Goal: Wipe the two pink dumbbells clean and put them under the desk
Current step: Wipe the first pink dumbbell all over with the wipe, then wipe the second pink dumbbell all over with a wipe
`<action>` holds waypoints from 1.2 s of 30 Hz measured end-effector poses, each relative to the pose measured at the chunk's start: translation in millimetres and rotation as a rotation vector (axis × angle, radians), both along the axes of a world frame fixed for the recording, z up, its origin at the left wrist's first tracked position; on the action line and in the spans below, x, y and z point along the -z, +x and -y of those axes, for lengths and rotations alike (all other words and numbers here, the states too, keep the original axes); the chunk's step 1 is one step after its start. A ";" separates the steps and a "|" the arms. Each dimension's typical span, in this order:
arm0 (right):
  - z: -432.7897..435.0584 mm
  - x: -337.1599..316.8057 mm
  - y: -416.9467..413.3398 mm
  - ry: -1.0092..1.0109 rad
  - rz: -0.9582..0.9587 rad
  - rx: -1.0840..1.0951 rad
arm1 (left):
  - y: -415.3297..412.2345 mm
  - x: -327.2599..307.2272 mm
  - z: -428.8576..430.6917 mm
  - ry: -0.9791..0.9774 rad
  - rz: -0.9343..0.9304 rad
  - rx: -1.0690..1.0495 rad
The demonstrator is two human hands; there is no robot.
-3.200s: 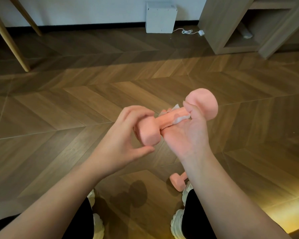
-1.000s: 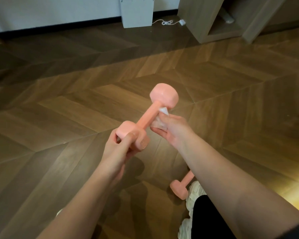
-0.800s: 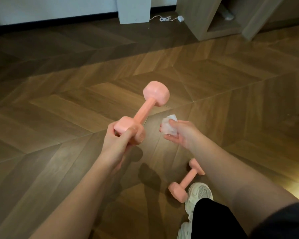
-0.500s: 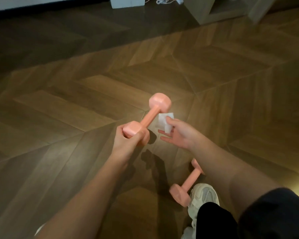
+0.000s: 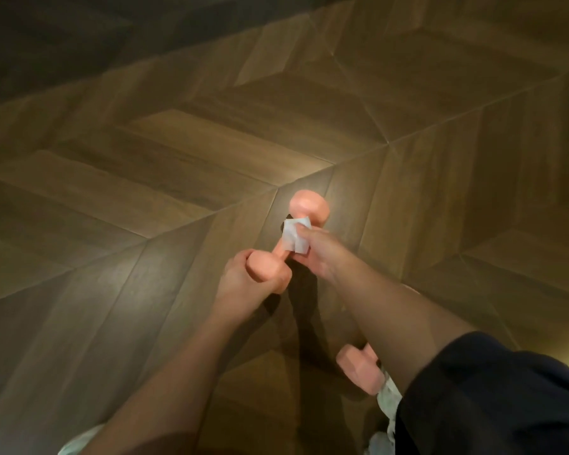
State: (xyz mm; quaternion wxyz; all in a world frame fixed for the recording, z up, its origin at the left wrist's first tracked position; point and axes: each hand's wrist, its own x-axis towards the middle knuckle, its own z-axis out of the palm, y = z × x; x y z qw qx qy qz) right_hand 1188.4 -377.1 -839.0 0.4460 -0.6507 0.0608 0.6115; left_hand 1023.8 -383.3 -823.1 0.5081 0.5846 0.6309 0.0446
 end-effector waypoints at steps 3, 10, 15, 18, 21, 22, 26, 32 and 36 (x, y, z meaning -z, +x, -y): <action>-9.5 10.4 -1.3 0.006 -0.008 -0.011 | -0.4 10.3 -5.0 0.024 -0.064 0.034; -20.0 22.4 -0.5 0.000 -0.019 -0.031 | 2.1 26.7 -11.7 0.081 -0.154 0.070; -22.1 29.6 -1.3 0.022 -0.049 -0.047 | -0.4 36.7 -13.3 0.112 -0.206 0.089; -22.3 30.9 -4.0 0.028 -0.057 -0.076 | -3.2 41.1 -10.7 0.095 -0.231 0.097; -22.2 34.0 -3.9 0.041 -0.068 -0.105 | -5.3 44.1 -8.1 0.099 -0.235 0.094; -22.4 34.7 -3.5 0.039 -0.067 -0.118 | -5.2 44.2 -7.9 0.100 -0.239 0.093; -21.9 29.1 2.3 0.031 -0.020 -0.217 | -2.5 44.1 -8.2 0.074 -0.255 0.100; 4.2 -3.1 38.8 0.015 0.105 -0.362 | 8.9 20.1 8.5 0.223 -0.381 0.059; 59.2 -16.5 70.6 -0.040 0.234 -0.398 | 26.2 -7.3 44.8 0.404 -0.249 0.123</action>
